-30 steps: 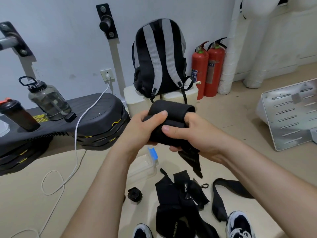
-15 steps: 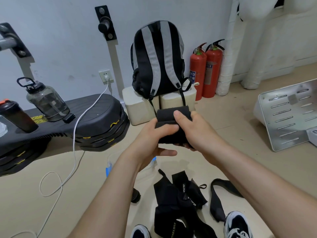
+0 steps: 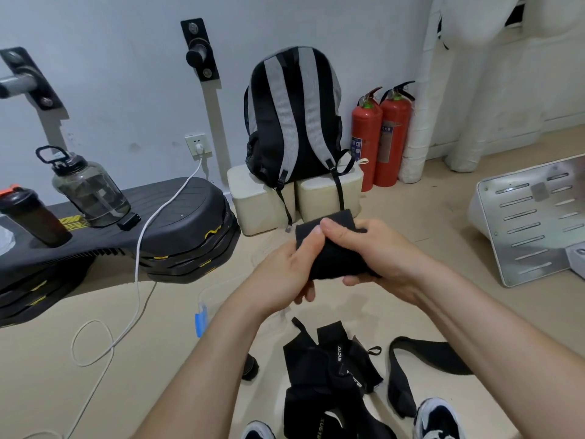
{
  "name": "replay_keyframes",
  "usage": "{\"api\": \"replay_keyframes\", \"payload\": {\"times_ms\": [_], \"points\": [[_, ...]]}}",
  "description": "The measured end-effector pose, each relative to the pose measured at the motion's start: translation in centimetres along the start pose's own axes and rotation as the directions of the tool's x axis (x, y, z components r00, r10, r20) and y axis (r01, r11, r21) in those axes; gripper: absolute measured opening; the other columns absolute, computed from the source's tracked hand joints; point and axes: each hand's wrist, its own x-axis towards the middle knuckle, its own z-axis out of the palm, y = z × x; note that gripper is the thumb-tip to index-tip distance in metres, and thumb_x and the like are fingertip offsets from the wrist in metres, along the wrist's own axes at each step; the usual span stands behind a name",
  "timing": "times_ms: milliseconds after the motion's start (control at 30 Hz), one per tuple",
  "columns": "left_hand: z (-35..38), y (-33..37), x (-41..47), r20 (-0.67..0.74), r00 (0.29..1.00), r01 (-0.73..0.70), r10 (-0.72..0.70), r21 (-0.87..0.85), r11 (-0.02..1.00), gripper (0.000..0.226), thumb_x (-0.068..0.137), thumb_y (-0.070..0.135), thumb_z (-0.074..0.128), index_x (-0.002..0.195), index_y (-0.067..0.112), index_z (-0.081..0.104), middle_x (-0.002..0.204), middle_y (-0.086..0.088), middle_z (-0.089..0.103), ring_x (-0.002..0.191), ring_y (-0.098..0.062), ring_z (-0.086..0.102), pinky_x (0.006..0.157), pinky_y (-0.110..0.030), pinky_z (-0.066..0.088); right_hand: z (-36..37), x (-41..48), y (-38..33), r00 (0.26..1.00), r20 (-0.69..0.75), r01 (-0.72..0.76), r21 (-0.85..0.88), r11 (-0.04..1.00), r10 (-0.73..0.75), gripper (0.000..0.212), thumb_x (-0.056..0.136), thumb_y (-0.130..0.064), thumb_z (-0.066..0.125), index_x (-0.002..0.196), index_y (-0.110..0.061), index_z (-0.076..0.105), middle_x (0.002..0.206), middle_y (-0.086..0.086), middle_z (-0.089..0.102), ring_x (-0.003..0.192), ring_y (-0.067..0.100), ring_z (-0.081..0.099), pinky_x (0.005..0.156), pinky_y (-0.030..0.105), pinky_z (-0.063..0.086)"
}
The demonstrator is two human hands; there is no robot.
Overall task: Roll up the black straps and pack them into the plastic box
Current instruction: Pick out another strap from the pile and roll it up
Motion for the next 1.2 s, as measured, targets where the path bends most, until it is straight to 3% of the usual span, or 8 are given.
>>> {"api": "replay_keyframes", "payload": {"times_ms": [100, 233, 467, 733, 800, 933, 1067, 1200], "points": [[-0.7, 0.6, -0.2, -0.048, 0.996, -0.085, 0.076, -0.210, 0.974, 0.064, 0.100, 0.060, 0.028, 0.085, 0.015, 0.072, 0.069, -0.002, 0.066, 0.060, -0.012, 0.049, 0.065, -0.026, 0.043, -2.0, -0.1, -1.0, 0.996, 0.023, -0.088, 0.373, 0.923, 0.086, 0.033, 0.080, -0.043, 0.066, 0.078, -0.011, 0.076, 0.071, 0.010, 0.068, 0.051, 0.019, 0.065, 0.032, 0.016, 0.042], [-2.9, -0.8, 0.7, -0.629, 0.765, -0.293, 0.140, -0.147, 0.945, 0.013, 0.084, 0.015, 0.073, 0.075, 0.025, 0.072, 0.059, 0.013, 0.057, 0.056, -0.002, 0.050, 0.063, -0.022, 0.045, -4.9, -0.3, -1.6, 0.987, 0.163, -0.102, 0.635, 0.766, -0.004, 0.045, 0.037, -0.034, 0.094, 0.072, -0.011, 0.078, 0.067, 0.012, 0.064, 0.045, 0.016, 0.058, 0.029, 0.014, 0.040], [-0.8, -0.3, 0.8, -0.476, 0.677, -0.561, 0.561, 0.161, 0.812, 0.030, 0.088, 0.016, 0.061, 0.114, 0.026, 0.071, 0.094, 0.010, 0.065, 0.090, -0.012, 0.060, 0.082, -0.018, 0.046, -4.9, -0.6, -1.3, 0.964, 0.255, -0.102, 0.613, 0.783, -0.075, 0.064, 0.021, -0.029, 0.098, 0.079, -0.010, 0.077, 0.066, 0.016, 0.062, 0.043, 0.018, 0.055, 0.027, 0.016, 0.039], [-0.6, 0.6, 0.9, -0.395, 0.543, -0.461, 0.741, 0.597, 0.657, 0.023, 0.079, 0.010, 0.062, 0.096, 0.018, 0.076, 0.098, -0.006, 0.052, 0.093, -0.024, 0.048, 0.082, -0.030, 0.041, -4.6, -0.7, -1.3, 0.958, 0.271, -0.109, 0.654, 0.749, -0.098, 0.062, 0.020, -0.025, 0.098, 0.076, -0.008, 0.076, 0.063, 0.016, 0.062, 0.041, 0.018, 0.056, 0.028, 0.016, 0.040], [-0.3, 1.7, 0.3, -0.294, 0.642, -0.307, 0.708, 0.748, 0.588, 0.019, 0.070, 0.012, 0.057, 0.085, 0.017, 0.067, 0.086, -0.001, 0.047, 0.082, -0.026, 0.047, 0.068, -0.033, 0.036, -4.0, -0.8, -1.3, 0.956, 0.274, -0.108, 0.663, 0.741, -0.106, 0.061, 0.024, -0.025, 0.097, 0.079, -0.009, 0.077, 0.064, 0.017, 0.062, 0.041, 0.018, 0.056, 0.028, 0.016, 0.040], [1.3, 3.7, -0.9, -0.286, 0.917, 0.041, 0.278, 0.760, 0.648, 0.025, 0.082, 0.024, 0.056, 0.067, 0.018, 0.037, 0.067, 0.004, 0.038, 0.058, -0.021, 0.037, 0.050, -0.029, 0.023, -2.2, -0.6, -1.4, 0.981, 0.181, -0.069, 0.653, 0.754, -0.068, 0.032, 0.054, -0.033, 0.078, 0.076, -0.009, 0.077, 0.067, 0.013, 0.064, 0.041, 0.018, 0.057, 0.028, 0.015, 0.040], [0.6, 3.0, 0.1, -0.106, 0.992, -0.029, 0.063, 0.297, 0.954, 0.016, 0.085, 0.018, 0.061, 0.071, 0.012, 0.060, 0.055, 0.004, 0.057, 0.052, -0.014, 0.048, 0.052, -0.026, 0.038, -1.1, -0.2, -1.7, 0.996, 0.079, -0.024, 0.698, 0.715, -0.043, 0.032, 0.070, -0.035, 0.058, 0.070, -0.009, 0.077, 0.069, 0.012, 0.063, 0.043, 0.017, 0.058, 0.030, 0.014, 0.040], [-0.9, 1.4, 0.8, -0.107, 0.978, -0.159, 0.178, 0.166, 0.973, 0.016, 0.093, 0.029, 0.064, 0.080, 0.031, 0.074, 0.069, -0.006, 0.062, 0.064, -0.014, 0.056, 0.068, -0.033, 0.048, -1.5, -0.3, -1.9, 0.978, 0.170, -0.048, 0.739, 0.672, -0.117, 0.032, 0.061, -0.037, 0.069, 0.071, -0.007, 0.076, 0.064, 0.012, 0.062, 0.042, 0.016, 0.057, 0.029, 0.014, 0.040]]}}
